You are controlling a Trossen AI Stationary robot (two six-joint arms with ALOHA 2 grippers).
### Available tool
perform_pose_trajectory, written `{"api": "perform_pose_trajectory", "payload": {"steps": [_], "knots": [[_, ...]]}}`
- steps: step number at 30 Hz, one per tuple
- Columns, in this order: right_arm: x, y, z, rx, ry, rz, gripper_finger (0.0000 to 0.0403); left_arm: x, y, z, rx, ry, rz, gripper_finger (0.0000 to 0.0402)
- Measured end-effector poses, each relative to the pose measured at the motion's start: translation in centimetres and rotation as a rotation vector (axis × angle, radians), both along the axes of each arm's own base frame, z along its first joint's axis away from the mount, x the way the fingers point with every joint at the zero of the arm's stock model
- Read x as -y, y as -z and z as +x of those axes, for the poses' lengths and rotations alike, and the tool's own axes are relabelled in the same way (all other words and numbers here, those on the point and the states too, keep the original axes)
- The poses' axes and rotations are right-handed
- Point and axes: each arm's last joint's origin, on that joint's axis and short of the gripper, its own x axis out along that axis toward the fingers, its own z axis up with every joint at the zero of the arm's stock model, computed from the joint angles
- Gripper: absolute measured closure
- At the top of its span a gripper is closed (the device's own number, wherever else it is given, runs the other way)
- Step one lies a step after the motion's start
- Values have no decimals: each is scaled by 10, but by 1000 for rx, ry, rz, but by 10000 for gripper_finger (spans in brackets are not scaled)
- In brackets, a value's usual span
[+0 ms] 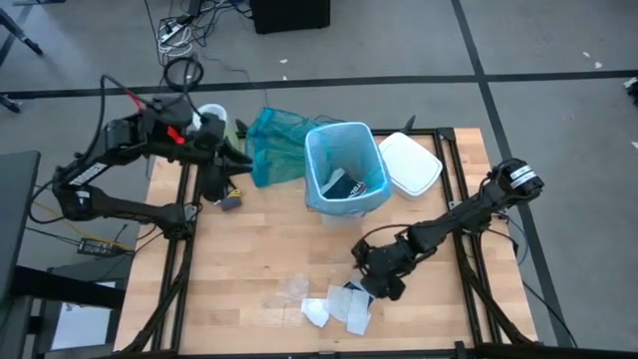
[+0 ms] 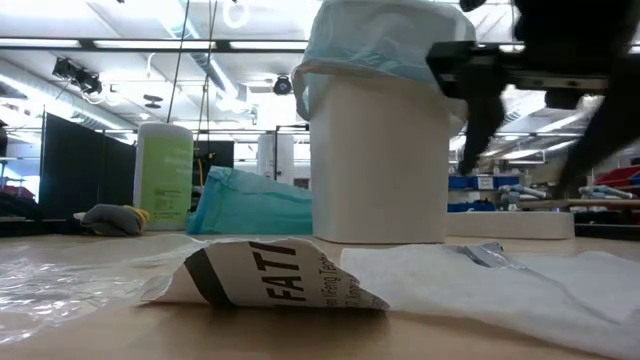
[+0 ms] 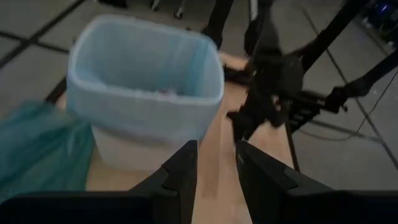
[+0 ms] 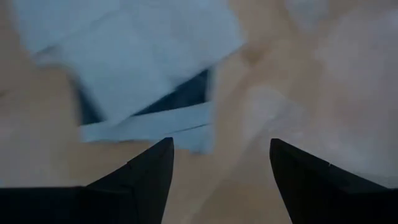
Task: Place trash/remove bag and relplace
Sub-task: Put the black paper into the white trash bin
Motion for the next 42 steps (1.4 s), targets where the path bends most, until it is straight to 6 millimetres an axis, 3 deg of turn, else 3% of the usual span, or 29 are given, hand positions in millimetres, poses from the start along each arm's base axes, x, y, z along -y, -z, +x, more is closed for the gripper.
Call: {"api": "perform_pose_trajectory", "payload": {"steps": [6,11,20,30,37,42], "knots": [[4,3,5,13,49,-14,149,1,28,-5,-35,-1,-14,282],[5,17,19,25,86,53,149,2,43,-8,-36,-14,-41,282],[-12,34,34,-7,65,106,149,4,47,-14,-1,-31,-50,282],[-6,40,31,-91,83,76,153,3,47,-12,-1,-40,-40,282],[-6,42,28,-127,78,82,206,3,47,-12,-3,-49,-34,282],[-6,43,27,-139,85,82,300,2,47,-12,-4,-58,-29,282]]}}
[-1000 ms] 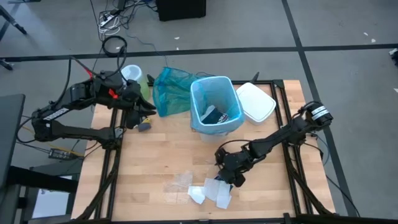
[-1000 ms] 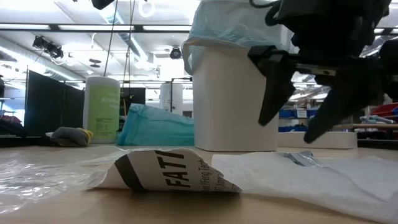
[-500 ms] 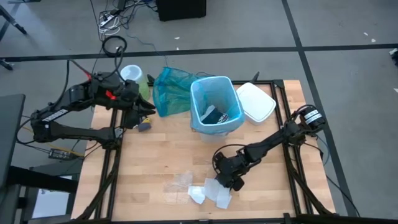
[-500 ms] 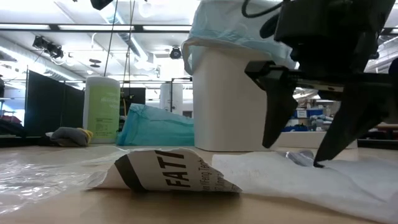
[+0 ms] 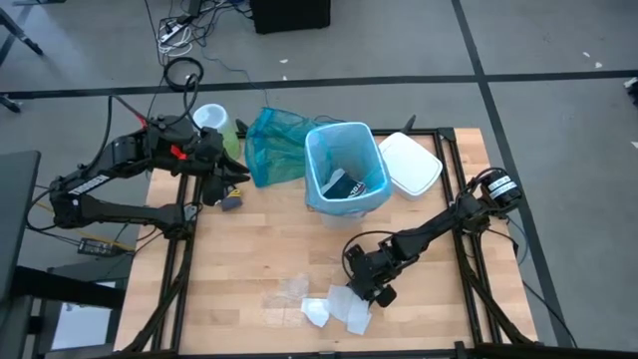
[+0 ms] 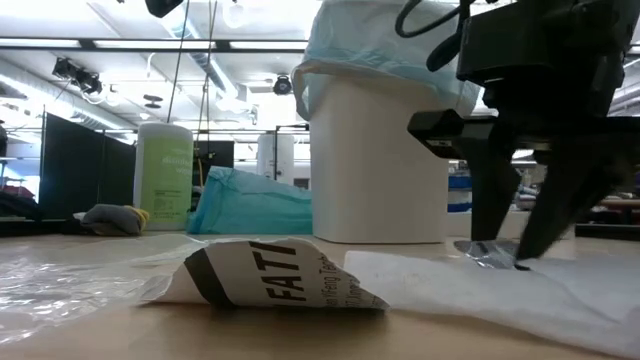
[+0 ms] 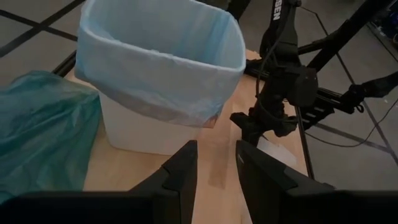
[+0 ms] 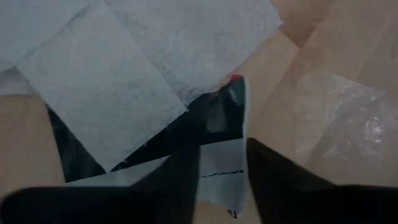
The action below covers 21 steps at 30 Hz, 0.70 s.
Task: Place trash/remove bag and relplace
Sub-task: Put the black paper into the white trash bin
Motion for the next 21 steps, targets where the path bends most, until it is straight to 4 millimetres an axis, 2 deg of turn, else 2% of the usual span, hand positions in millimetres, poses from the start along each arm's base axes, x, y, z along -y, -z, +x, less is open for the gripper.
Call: {"api": "perform_pose_trajectory", "payload": {"steps": [3,4,8,12,17,21], "knots": [[1,0,0,-4,12,7,377,-1,0,0,-3,-20,11,282],[1,0,0,-6,20,11,389,-1,0,0,-4,-25,13,282],[3,-1,0,-3,53,19,399,-2,0,0,-8,-52,26,282],[5,-15,-3,47,93,-14,402,-2,0,0,-9,-54,27,282],[12,-58,-11,189,147,-1,403,-2,0,0,-10,-54,27,282],[15,-120,-15,394,78,-23,403,-2,0,0,-9,-54,27,282]]}}
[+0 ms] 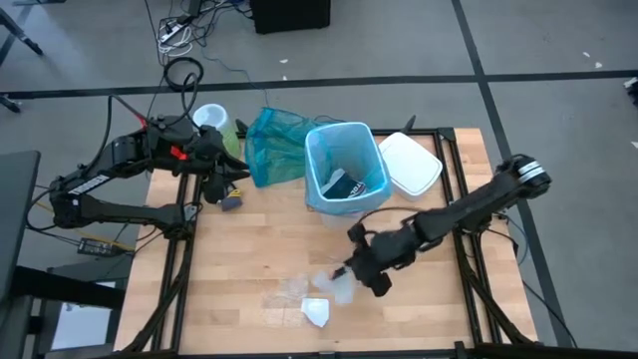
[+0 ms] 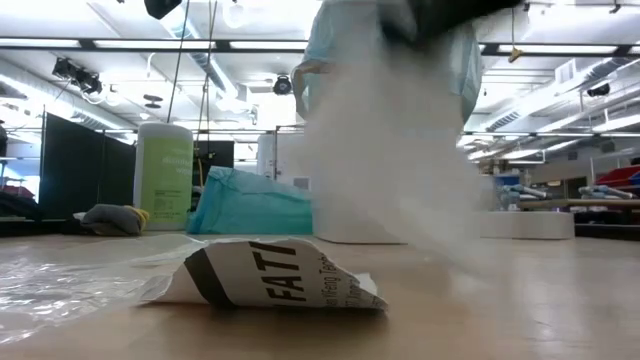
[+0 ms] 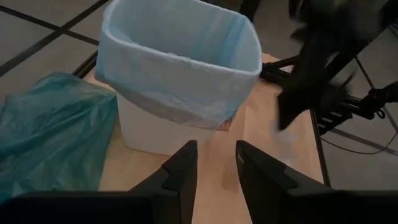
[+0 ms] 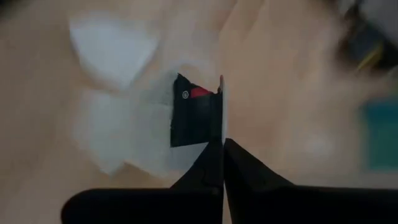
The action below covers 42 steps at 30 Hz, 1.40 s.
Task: Place trash/remove bag and relplace
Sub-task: Put the black paper into the white trash bin
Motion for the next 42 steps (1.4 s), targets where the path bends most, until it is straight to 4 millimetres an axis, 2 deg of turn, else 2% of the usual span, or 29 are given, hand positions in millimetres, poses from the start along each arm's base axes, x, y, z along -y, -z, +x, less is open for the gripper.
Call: {"api": "perform_pose_trajectory", "payload": {"steps": [4,7,9,12,17,23,27,29,33,36,39,42], "knots": [[7,-63,-12,153,-7,-116,403,0,0,0,0,-1,0,282],[20,-92,-22,114,17,-240,403,0,0,0,-1,-3,1,282],[28,-103,-28,55,63,-317,403,-1,0,1,-4,-12,6,282],[41,-110,-33,-36,137,-428,403,-1,1,1,-7,-24,11,282],[60,-107,-32,-103,210,-523,403,-2,1,1,-12,-53,25,282],[58,-120,-26,26,64,-524,403,-2,1,1,-13,-56,27,282],[56,-108,-30,-89,-1,-473,403,-3,1,1,-16,-75,36,282],[55,-108,-27,-68,12,-469,403,-3,1,1,-17,-83,40,282],[53,-139,-25,200,29,-502,403,-3,0,1,-13,-88,44,282],[59,-166,-28,306,64,-571,403,-4,0,3,-3,-93,48,282],[72,-187,-38,268,221,-678,403,-5,-1,5,8,-96,49,282],[88,-187,-42,135,400,-794,403,-6,-2,8,20,-96,52,282]]}}
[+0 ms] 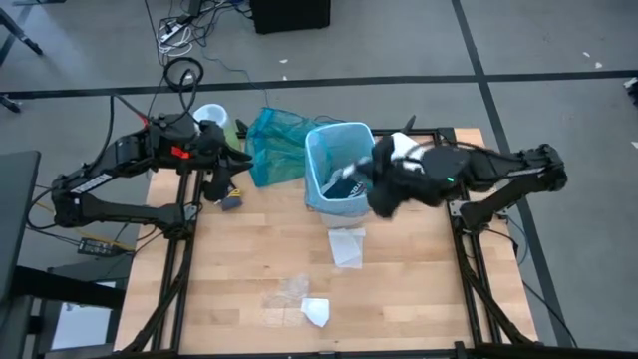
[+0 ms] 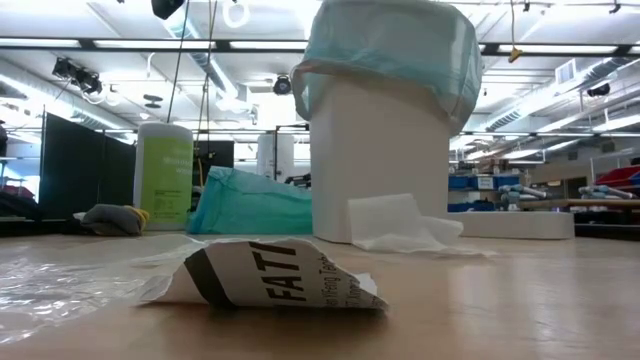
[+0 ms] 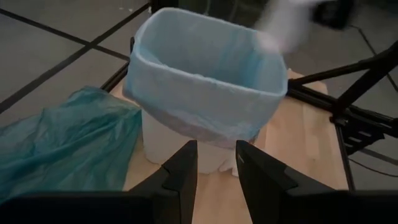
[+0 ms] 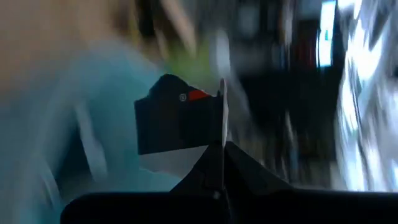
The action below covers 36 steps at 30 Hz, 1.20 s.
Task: Place trash/remove bag and relplace
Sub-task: Put the black paper into the white trash bin, then put the white napkin into the white trash bin
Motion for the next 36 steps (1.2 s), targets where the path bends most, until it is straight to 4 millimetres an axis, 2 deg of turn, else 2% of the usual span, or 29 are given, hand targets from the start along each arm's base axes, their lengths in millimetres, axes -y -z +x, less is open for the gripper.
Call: {"api": "perform_pose_trajectory", "payload": {"steps": [3,8,11,15,19,23,27,30,36], "knots": [[17,7,0,-68,99,-17,403,-1,2,3,-12,0,-4,282],[32,18,0,-188,1,29,387,-2,3,7,-23,0,-5,282],[35,20,0,-208,-14,45,348,-3,4,8,-23,1,-6,282],[35,22,0,-232,-39,56,268,-2,3,8,-21,9,-11,282],[20,22,1,-214,-201,137,200,-1,4,9,-18,38,-28,282],[-13,30,3,-228,-407,282,182,-1,4,9,-15,61,-39,282],[-49,60,1,-329,-458,400,189,-1,4,9,-18,62,-37,282],[-68,91,-3,-385,-415,477,192,-1,4,9,-20,56,-33,282],[-86,167,-16,-448,-231,612,190,-1,4,9,-20,51,-29,282]]}}
